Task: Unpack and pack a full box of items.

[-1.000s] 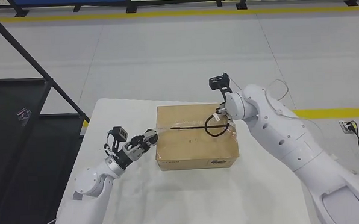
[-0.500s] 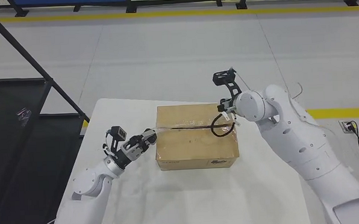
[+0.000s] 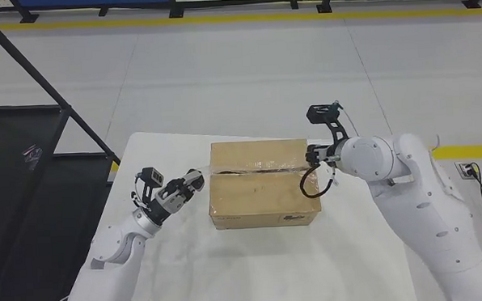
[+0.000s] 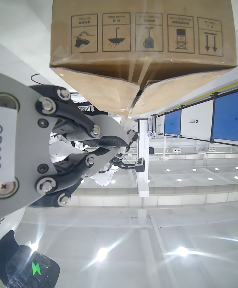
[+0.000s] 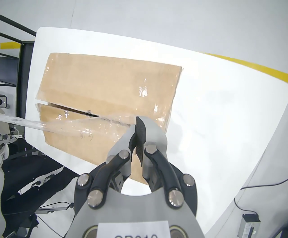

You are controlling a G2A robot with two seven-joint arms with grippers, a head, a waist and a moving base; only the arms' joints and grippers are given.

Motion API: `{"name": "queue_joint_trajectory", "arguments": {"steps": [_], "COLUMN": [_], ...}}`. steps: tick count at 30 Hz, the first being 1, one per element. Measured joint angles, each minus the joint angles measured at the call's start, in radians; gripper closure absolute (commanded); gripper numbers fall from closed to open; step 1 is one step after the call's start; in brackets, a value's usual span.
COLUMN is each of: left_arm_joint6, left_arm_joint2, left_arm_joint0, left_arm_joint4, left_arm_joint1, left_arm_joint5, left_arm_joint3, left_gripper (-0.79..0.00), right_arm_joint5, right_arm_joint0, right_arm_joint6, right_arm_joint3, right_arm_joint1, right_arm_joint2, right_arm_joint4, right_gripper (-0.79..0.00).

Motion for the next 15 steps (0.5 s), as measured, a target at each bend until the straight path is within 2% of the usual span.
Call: {"name": "queue_joint_trajectory", "arguments": {"steps": [9,15], "left_arm_joint6": [0.016,0.015], "left_arm_joint2": [0.029,0.042], "left_arm_joint0": [-0.043,-0.059], "left_arm_joint4": [0.017,0.020], "left_arm_joint1": [-0.004,-0.005], "left_arm_joint5": [0.002,0.001], "left_arm_joint3": [0.058,0.085], "left_gripper": [0.000,0.000], "right_arm_joint5": [0.125,0.120], "right_arm_joint0": [-0.064,-0.073], "right_arm_joint6": [-0.054,-0.084], "right_arm_joint3": [-0.023,-0.009], "right_arm_joint1": [-0.001,-0.005], "right_arm_joint2": [0.005,0.001], "right_arm_joint4": [-0.042,-0.039], "right_gripper": [0.000,0.000]}}
